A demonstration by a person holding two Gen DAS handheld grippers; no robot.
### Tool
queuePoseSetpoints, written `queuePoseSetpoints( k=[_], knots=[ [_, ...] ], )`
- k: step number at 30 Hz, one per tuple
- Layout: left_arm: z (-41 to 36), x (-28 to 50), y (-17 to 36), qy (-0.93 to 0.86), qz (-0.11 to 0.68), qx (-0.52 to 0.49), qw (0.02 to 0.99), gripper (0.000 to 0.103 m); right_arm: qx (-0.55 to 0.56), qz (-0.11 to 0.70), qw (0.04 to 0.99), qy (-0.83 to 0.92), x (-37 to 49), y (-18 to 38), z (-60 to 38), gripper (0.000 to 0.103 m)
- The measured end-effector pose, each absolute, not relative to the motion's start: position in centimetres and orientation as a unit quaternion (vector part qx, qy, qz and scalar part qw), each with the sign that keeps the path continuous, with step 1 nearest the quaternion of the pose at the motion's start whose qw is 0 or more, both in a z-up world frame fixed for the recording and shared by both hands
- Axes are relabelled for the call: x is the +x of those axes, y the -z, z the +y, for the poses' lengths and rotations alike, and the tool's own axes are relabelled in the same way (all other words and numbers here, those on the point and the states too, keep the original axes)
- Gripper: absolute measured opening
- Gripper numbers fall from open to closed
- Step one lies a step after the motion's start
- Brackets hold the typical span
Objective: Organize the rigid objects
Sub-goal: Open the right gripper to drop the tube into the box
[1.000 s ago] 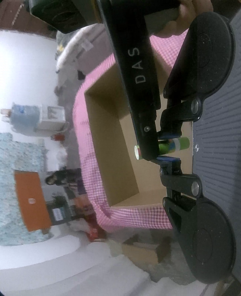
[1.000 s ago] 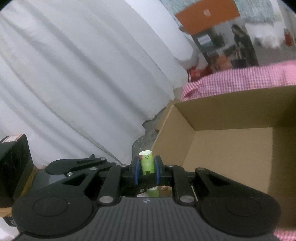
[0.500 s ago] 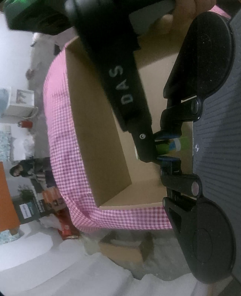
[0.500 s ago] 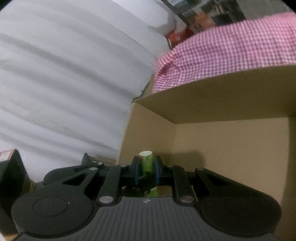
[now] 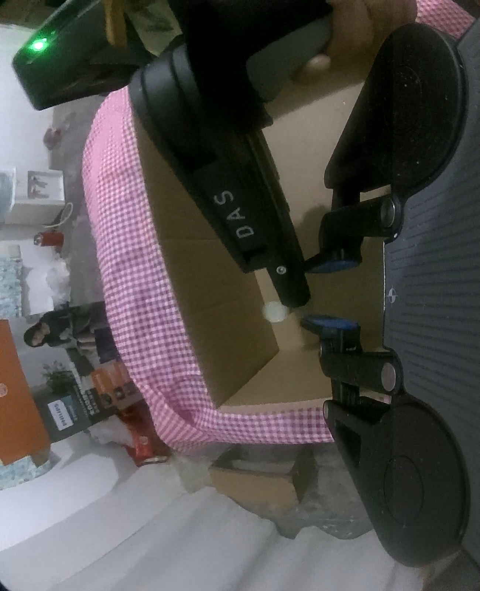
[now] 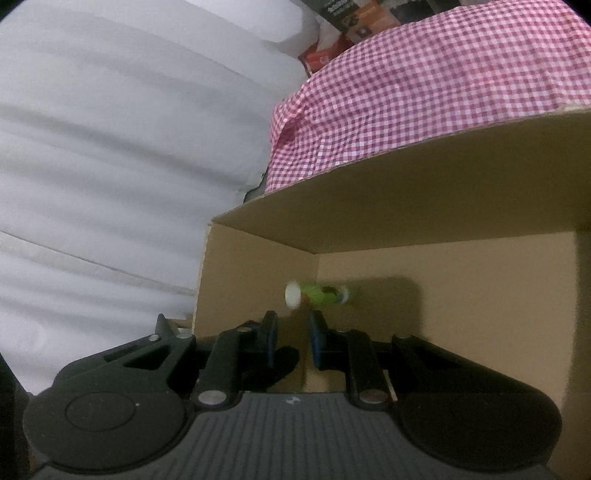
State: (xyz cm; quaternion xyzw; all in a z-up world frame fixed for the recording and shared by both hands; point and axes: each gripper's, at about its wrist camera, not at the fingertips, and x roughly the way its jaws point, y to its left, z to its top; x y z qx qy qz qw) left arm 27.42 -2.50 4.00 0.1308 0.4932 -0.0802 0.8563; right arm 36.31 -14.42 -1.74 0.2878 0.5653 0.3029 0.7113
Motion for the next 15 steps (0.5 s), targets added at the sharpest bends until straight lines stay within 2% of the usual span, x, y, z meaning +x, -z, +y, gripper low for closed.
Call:
queuePoseSetpoints(
  k=[15],
  knots=[
    [-1.4, 23.2, -8.2, 0.092, 0.451, 0.105, 0.882, 0.04, 0.312, 0.506, 0.749, -0.294, 32.3, -3.3, -17.8, 0.021]
  ],
)
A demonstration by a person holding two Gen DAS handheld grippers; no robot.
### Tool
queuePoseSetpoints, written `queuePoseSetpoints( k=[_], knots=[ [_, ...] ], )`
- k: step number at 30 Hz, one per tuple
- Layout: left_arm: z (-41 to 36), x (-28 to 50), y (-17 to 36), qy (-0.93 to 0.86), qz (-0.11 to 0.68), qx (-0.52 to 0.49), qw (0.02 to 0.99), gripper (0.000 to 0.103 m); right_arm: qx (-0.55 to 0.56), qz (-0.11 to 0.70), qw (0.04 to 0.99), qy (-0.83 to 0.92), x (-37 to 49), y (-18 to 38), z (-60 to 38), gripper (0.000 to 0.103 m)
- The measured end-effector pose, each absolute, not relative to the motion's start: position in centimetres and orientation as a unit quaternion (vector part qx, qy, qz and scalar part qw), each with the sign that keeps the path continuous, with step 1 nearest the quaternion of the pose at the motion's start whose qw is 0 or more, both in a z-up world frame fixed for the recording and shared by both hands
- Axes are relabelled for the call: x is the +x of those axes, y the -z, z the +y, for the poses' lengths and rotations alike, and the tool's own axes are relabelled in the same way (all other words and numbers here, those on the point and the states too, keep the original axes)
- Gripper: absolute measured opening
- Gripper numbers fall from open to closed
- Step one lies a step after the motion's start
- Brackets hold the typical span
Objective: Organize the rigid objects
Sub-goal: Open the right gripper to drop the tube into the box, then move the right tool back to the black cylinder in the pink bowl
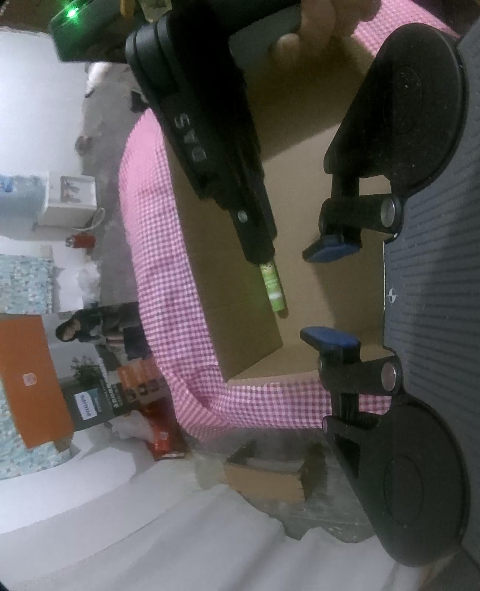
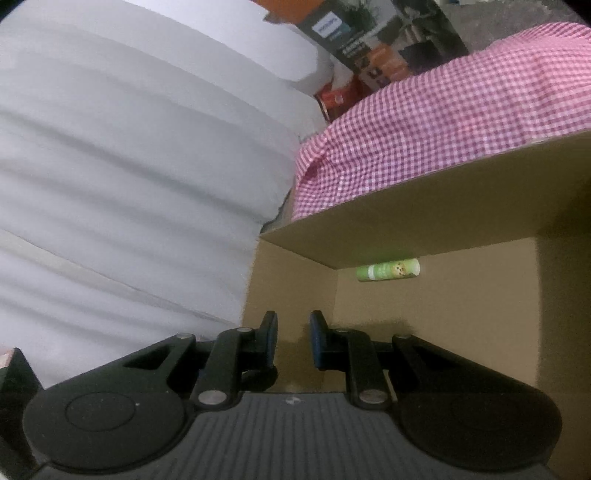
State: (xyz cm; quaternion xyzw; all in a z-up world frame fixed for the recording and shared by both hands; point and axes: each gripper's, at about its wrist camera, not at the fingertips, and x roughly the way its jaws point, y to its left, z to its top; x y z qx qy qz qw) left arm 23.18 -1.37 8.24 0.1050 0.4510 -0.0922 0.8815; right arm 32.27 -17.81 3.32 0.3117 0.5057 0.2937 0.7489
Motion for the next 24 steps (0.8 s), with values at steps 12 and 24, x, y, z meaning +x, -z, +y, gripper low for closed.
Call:
queuePoseSetpoints(
  k=[12, 24],
  knots=[
    [-1.2, 14.0, -10.9, 0.146, 0.396, 0.08, 0.903, 0.05, 0.316, 0.408, 0.798, -0.31, 19.9, -9.7, -23.1, 0.021],
    [-3.7, 8.5, -6.7, 0.209, 0.403, 0.075, 0.888, 0.05, 0.262, 0.328, 0.873, -0.249, 6.6, -10.5, -30.5, 0.021]
  ],
)
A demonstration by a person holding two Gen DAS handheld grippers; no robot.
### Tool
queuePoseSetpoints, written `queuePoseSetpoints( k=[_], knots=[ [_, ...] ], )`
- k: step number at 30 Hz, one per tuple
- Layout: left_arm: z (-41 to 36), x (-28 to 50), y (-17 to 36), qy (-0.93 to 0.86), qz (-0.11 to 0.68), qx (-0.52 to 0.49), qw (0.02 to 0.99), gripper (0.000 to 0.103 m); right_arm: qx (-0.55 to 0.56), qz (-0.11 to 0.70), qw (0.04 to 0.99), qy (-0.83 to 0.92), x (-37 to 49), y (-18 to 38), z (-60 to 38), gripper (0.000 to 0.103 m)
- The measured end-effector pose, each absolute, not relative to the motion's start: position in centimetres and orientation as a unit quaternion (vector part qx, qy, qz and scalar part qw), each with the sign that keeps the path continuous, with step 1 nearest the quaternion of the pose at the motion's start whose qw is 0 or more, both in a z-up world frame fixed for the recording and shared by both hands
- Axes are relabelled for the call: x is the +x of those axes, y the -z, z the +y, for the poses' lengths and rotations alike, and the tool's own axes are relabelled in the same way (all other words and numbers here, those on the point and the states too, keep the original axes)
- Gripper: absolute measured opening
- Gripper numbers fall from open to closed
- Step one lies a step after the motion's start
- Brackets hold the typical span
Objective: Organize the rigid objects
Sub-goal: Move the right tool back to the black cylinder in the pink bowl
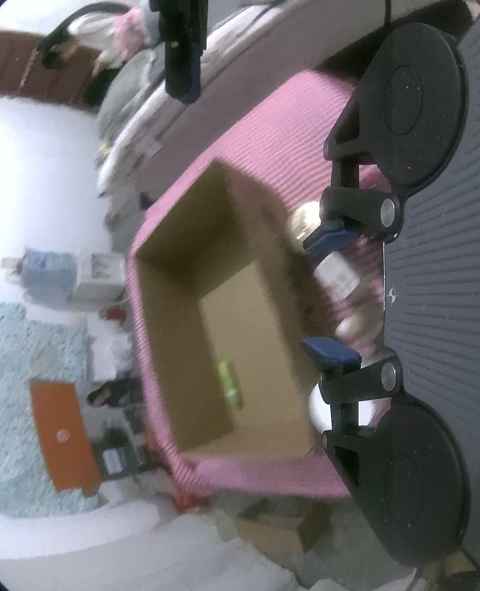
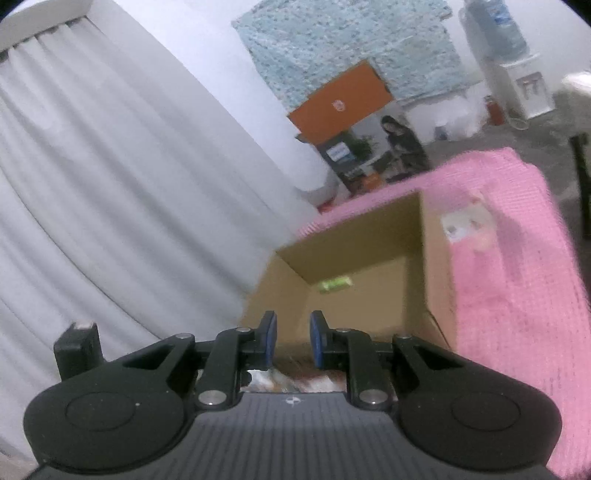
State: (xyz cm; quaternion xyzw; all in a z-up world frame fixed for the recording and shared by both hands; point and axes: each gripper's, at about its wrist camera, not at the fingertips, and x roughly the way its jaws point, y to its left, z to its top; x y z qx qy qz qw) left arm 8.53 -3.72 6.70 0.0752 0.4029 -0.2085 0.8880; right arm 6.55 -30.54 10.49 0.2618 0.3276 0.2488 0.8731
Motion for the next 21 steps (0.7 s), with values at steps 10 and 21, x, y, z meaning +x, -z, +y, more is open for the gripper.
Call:
queuePoseSetpoints(
  k=[10, 21],
  knots=[
    [-8.3, 7.6, -1.6, 0.261, 0.454, 0.115, 0.844, 0.049, 0.293, 0.394, 0.833, -0.254, 5.4, -1.9, -29.8, 0.021],
    [-9.9, 8.4, 0.8, 0.256, 0.464, 0.14, 0.837, 0.043, 0.258, 0.429, 0.815, -0.292, 8.3, 1.5, -27.1, 0.021]
  ],
)
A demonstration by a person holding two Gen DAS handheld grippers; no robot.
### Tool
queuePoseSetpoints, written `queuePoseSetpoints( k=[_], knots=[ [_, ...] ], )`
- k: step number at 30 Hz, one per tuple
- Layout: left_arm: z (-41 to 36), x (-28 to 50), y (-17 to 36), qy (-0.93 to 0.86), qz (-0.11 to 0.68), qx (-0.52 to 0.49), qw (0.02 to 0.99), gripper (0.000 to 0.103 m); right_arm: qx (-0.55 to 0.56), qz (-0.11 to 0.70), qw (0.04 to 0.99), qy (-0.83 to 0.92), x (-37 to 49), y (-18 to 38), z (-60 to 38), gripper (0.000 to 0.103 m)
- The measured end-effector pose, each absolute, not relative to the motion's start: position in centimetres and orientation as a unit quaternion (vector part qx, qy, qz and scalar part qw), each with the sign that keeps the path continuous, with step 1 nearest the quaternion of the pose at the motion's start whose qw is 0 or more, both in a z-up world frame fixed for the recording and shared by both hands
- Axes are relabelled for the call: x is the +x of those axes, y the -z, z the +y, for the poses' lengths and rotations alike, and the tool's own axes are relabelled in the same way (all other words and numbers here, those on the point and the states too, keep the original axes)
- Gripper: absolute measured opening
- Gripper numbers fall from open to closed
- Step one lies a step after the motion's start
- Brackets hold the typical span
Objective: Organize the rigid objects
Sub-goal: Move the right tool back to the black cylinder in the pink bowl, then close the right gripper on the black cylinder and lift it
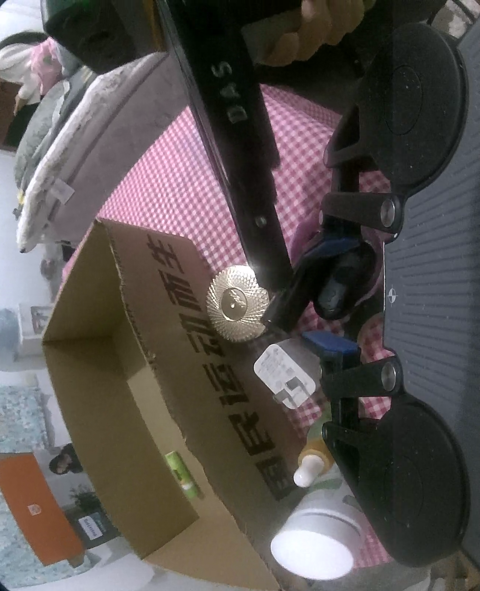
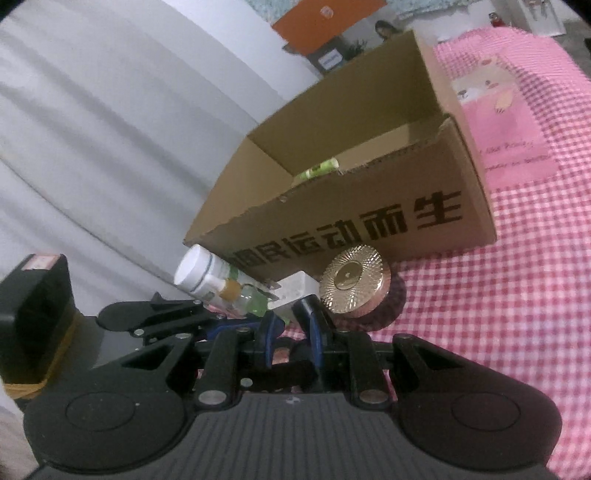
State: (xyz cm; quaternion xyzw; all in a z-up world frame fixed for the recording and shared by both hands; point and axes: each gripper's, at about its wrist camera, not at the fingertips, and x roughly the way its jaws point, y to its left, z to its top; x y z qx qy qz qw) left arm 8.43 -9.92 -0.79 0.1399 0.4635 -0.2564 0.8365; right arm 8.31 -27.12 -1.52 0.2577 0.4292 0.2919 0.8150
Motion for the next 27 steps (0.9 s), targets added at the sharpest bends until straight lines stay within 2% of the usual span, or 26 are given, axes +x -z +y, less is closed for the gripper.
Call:
queuePoseSetpoints(
  k=[7, 27],
  knots=[
    [-10.5, 9.3, 1.6, 0.262, 0.481, 0.136, 0.826, 0.044, 0.261, 0.451, 0.798, -0.303, 10.1, 3.3, -26.3, 0.021],
    [-10.7, 9.2, 2.7, 0.279, 0.499, 0.114, 0.812, 0.045, 0.284, 0.458, 0.784, -0.309, 10.6, 3.9, -26.8, 0.022]
  ],
)
